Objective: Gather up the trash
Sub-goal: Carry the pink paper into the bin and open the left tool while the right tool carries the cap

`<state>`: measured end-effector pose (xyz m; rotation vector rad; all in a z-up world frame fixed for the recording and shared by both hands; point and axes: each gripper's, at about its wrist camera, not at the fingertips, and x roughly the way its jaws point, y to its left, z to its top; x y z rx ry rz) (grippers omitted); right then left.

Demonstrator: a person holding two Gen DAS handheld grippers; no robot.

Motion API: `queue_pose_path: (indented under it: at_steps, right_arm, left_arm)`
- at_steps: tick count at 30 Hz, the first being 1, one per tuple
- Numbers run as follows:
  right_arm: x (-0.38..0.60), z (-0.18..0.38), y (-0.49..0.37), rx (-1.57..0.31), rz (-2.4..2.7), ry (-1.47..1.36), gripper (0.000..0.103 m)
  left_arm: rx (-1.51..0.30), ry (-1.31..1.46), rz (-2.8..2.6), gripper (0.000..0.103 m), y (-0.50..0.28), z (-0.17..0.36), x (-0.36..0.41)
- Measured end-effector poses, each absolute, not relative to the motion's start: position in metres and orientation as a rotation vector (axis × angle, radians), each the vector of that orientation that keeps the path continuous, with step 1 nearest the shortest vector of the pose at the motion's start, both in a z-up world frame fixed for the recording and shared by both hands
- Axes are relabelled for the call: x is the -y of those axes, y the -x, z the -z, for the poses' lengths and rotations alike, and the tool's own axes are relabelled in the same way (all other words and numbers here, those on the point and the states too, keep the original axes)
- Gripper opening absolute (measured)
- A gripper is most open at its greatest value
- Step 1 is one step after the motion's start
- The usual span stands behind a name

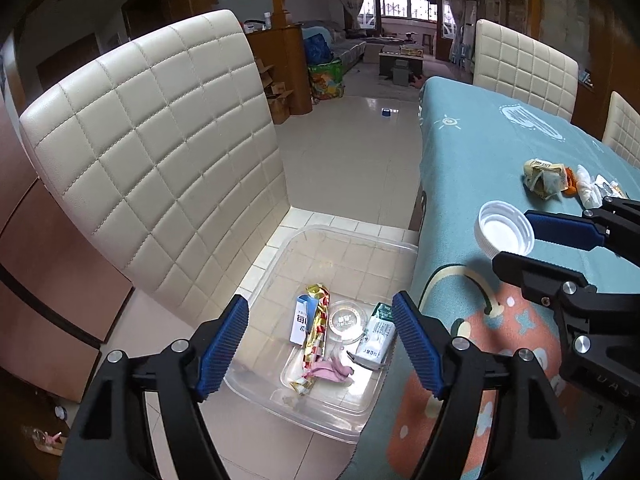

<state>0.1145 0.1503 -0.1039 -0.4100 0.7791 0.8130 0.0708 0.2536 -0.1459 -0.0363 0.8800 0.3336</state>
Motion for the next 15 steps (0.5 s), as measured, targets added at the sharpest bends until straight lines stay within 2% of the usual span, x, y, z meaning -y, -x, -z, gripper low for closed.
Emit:
queue_pose_path:
  at_steps: [15]
  right_arm:
    - [-0.171, 0.103, -0.108, -0.769, -0.849, 0.426, 0.04]
  left_arm:
    - [-0.874, 0.023, -0.392, 0.072, -0.042, 0.142, -0.267]
